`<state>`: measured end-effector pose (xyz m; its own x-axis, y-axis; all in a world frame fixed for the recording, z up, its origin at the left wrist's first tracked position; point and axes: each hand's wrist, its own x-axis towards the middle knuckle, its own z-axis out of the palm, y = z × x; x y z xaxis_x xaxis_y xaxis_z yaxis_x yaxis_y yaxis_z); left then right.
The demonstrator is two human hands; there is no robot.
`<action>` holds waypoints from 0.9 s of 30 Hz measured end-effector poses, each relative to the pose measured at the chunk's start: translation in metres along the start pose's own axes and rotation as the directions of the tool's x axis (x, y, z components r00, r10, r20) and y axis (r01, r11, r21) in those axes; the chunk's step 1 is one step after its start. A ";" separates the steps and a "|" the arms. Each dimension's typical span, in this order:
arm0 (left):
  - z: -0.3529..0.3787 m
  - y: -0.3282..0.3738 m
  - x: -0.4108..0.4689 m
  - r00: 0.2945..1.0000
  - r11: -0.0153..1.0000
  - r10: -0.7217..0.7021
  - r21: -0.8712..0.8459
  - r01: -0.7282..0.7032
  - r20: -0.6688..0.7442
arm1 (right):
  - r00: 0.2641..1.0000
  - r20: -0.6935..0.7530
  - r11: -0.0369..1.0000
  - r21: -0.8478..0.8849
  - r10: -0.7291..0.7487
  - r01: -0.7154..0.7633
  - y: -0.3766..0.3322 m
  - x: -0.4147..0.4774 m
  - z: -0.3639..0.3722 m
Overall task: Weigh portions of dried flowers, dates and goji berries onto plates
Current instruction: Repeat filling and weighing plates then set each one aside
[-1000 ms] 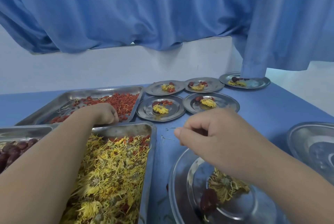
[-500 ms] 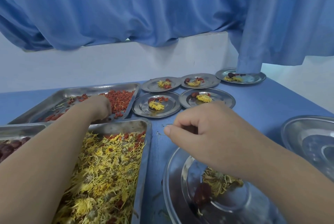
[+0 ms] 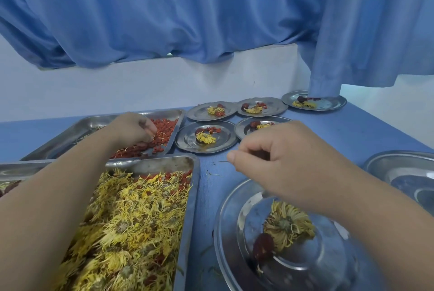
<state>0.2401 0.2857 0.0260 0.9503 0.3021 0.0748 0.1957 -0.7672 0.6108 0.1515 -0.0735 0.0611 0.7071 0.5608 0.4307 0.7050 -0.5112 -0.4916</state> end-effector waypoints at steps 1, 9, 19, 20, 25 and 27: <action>0.000 0.003 -0.004 1.000 0.999 0.018 -0.033 -0.018 0.007 | 1.000 -0.017 1.000 0.007 -0.001 0.001 0.000 0.000 -0.004; 0.018 0.067 -0.065 0.982 0.930 0.136 -0.359 -0.081 0.132 | 0.988 -0.140 0.998 0.034 0.063 -0.059 0.001 -0.004 -0.045; 0.057 0.150 -0.156 0.851 0.912 0.370 -0.322 -0.256 0.372 | 0.967 -0.225 0.990 0.105 0.116 -0.094 -0.003 -0.018 -0.086; 0.060 0.153 -0.161 0.851 0.917 0.368 -0.301 -0.263 0.376 | 0.963 -0.243 0.988 0.121 0.118 -0.091 -0.004 -0.021 -0.091; 0.062 0.155 -0.183 0.870 0.921 0.375 -0.233 -0.311 0.320 | 0.964 -0.229 0.985 0.138 0.137 -0.108 -0.011 -0.034 -0.107; 0.062 0.153 -0.190 0.879 0.922 0.371 -0.230 -0.311 0.300 | 0.968 -0.210 0.987 0.112 0.138 -0.117 -0.017 -0.040 -0.110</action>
<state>0.1044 0.0754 0.0563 0.9805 -0.1886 0.0556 -0.1701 -0.6716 0.7211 0.1174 -0.1589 0.1358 0.7935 0.3351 0.5080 0.6069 -0.4969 -0.6203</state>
